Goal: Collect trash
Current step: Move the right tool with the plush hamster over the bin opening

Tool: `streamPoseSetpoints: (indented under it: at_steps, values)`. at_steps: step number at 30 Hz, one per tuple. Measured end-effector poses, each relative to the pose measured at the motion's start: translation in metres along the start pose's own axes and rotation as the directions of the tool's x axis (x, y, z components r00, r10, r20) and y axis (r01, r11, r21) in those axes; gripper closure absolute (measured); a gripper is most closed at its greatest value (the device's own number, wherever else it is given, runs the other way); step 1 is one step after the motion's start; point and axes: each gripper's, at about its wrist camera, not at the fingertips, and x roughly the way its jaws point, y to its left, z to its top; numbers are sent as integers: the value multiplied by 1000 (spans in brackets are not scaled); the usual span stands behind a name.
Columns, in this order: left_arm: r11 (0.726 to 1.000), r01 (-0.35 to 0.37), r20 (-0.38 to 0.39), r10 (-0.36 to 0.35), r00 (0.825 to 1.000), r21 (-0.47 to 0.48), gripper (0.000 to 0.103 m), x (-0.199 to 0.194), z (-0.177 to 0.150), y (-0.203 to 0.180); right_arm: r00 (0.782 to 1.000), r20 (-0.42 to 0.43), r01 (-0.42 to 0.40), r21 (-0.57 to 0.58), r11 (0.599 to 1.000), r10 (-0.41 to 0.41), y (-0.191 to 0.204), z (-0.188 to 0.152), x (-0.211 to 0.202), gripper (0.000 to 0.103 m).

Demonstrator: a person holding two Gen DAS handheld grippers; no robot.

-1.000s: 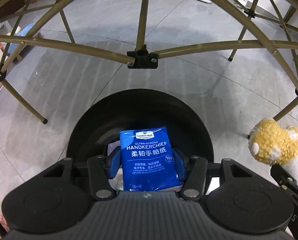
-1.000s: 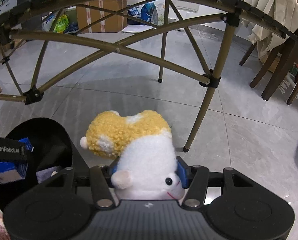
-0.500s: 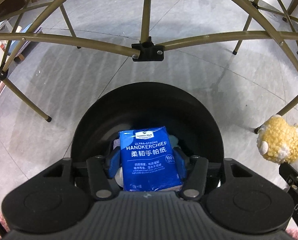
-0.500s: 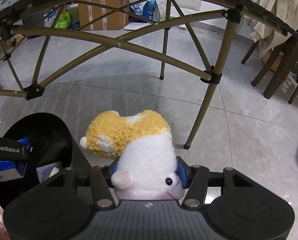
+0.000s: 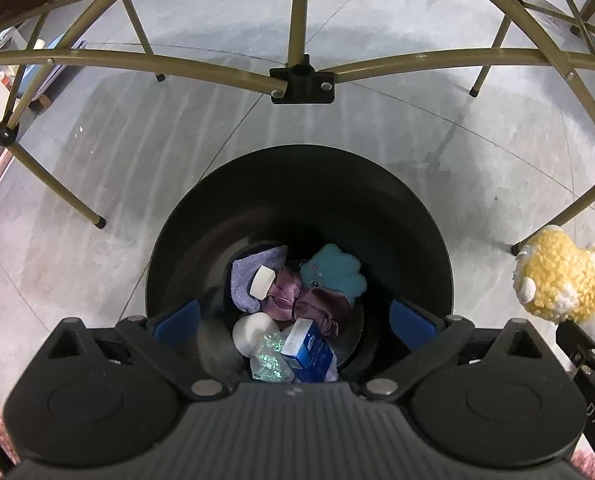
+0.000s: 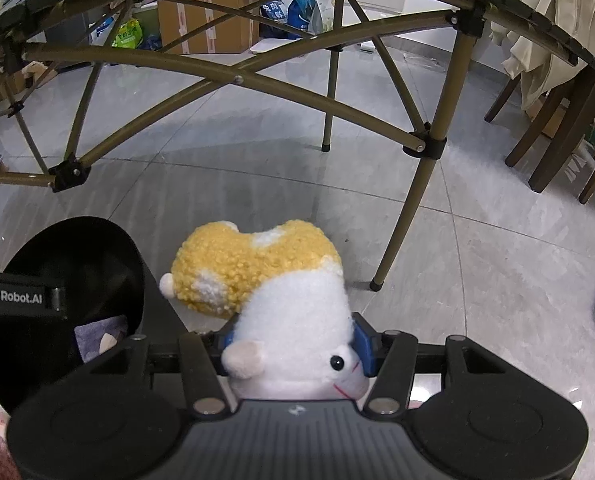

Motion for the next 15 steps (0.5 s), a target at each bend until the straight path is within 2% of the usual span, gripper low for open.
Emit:
streamPoseSetpoints:
  at_steps: [15]
  values:
    - [999,-15,30,14,999,33,0,-9,-4,12,1000,-14,-19,-25,1000,18,13,0,-1,49]
